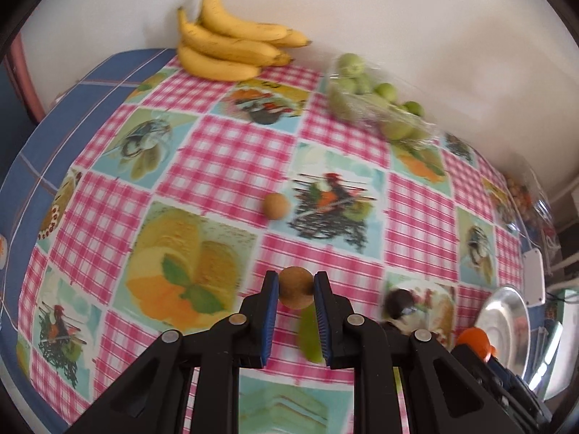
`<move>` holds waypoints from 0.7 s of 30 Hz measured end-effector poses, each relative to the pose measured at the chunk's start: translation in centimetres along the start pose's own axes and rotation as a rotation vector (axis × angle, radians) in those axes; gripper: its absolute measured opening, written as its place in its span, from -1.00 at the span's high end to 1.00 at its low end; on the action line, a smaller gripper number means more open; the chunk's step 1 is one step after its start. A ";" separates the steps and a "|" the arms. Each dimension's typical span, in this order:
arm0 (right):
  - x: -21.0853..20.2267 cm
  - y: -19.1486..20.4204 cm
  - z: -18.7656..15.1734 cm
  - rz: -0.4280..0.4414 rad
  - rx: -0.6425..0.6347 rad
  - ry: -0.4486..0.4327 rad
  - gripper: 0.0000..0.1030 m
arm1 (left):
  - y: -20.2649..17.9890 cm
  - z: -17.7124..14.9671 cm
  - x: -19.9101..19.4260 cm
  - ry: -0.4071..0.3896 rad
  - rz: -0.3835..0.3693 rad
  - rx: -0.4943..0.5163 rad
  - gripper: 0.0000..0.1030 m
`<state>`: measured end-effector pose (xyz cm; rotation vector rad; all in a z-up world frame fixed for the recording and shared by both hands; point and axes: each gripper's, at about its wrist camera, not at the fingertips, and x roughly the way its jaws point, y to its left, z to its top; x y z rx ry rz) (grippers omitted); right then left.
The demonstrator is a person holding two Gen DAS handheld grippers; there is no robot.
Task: Organize fruits
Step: 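Carry the tangerine and the brown fruit over the steel bowl with both grippers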
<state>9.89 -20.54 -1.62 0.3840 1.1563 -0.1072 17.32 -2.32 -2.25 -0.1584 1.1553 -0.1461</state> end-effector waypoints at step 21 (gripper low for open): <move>-3.2 -10.9 -0.6 -0.094 0.215 -0.034 0.27 | -8.1 -2.8 -0.2 0.000 -0.081 0.174 0.63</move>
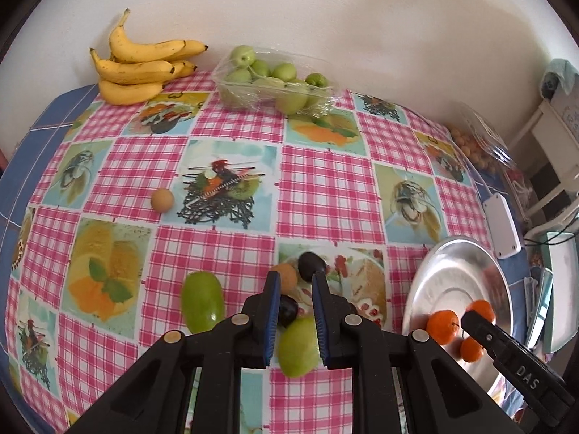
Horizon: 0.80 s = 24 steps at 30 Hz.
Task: Organize fruits
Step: 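Carry the tangerine and the brown fruit over the steel bowl with both grippers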
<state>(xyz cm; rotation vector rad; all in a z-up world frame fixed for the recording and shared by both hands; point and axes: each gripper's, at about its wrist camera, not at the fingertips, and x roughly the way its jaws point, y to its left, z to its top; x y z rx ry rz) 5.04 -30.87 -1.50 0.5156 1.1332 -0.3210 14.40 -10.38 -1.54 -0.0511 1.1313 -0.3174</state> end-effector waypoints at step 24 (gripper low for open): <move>2.1 1.6 -0.3 -0.005 -0.039 0.041 0.27 | 1.3 0.4 6.0 0.083 0.003 -0.033 0.60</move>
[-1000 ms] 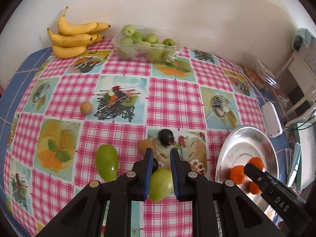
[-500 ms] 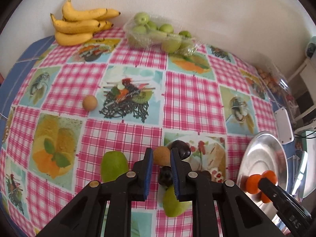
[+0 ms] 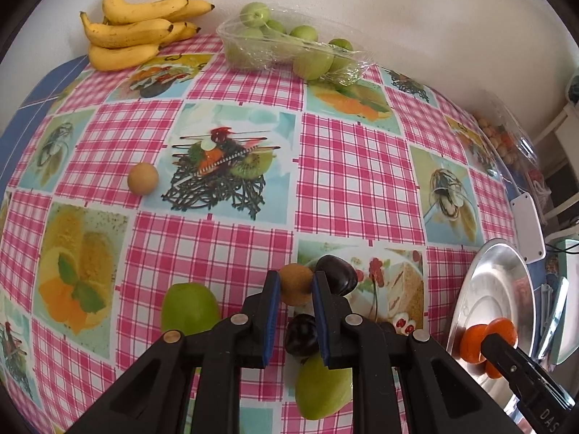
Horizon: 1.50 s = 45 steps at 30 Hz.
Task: Organize fruits
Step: 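Carry the tangerine and the brown fruit over the steel bowl with both grippers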
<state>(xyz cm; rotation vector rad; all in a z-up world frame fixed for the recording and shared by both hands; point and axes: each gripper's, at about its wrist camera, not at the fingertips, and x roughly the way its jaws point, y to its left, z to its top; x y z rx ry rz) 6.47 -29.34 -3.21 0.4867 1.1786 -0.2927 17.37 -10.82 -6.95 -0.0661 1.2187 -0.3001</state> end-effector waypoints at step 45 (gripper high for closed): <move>-2.5 -5.7 0.4 -0.038 0.140 -0.056 0.27 | -10.3 -2.5 -4.9 -0.015 -0.192 0.221 0.51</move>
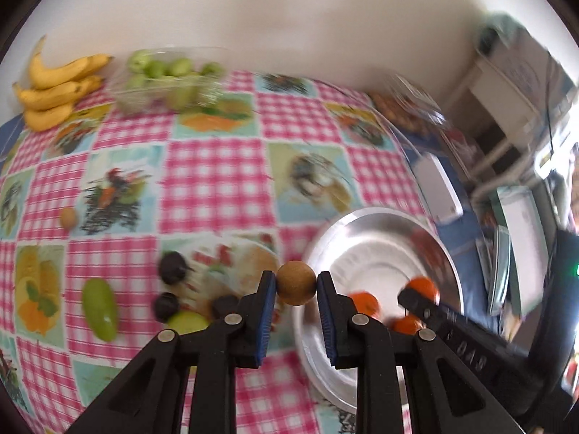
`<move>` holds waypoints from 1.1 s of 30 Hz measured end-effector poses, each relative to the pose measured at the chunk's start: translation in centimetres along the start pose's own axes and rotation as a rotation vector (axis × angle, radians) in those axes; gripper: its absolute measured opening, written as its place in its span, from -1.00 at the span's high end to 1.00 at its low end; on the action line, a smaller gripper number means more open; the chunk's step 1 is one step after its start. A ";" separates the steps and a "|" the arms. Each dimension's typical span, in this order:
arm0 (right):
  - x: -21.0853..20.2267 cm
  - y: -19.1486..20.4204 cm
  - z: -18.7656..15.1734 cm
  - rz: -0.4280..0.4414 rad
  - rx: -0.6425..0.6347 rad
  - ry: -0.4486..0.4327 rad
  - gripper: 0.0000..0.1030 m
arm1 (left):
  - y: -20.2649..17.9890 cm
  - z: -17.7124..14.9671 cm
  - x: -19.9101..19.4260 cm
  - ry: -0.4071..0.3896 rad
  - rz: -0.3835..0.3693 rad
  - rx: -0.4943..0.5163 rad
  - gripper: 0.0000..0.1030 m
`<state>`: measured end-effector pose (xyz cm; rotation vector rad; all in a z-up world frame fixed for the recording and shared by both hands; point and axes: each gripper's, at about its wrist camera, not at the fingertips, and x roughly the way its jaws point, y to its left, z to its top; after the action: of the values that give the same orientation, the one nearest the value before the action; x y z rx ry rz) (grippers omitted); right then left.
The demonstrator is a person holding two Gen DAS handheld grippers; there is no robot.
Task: Organize fruits
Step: 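Carry the tangerine and the brown fruit over the steel bowl with both grippers, then lower both fruits into the steel bowl and open both grippers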
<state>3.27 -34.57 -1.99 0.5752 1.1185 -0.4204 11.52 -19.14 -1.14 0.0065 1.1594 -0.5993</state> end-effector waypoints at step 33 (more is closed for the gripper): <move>0.9 -1.3 0.2 -0.013 0.016 0.022 0.10 | -2.8 -2.3 3.4 0.123 0.035 0.081 0.47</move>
<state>2.97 -35.72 -3.05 0.5880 1.1414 -0.4359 9.25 -22.28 -4.16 0.1343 1.2510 -0.6218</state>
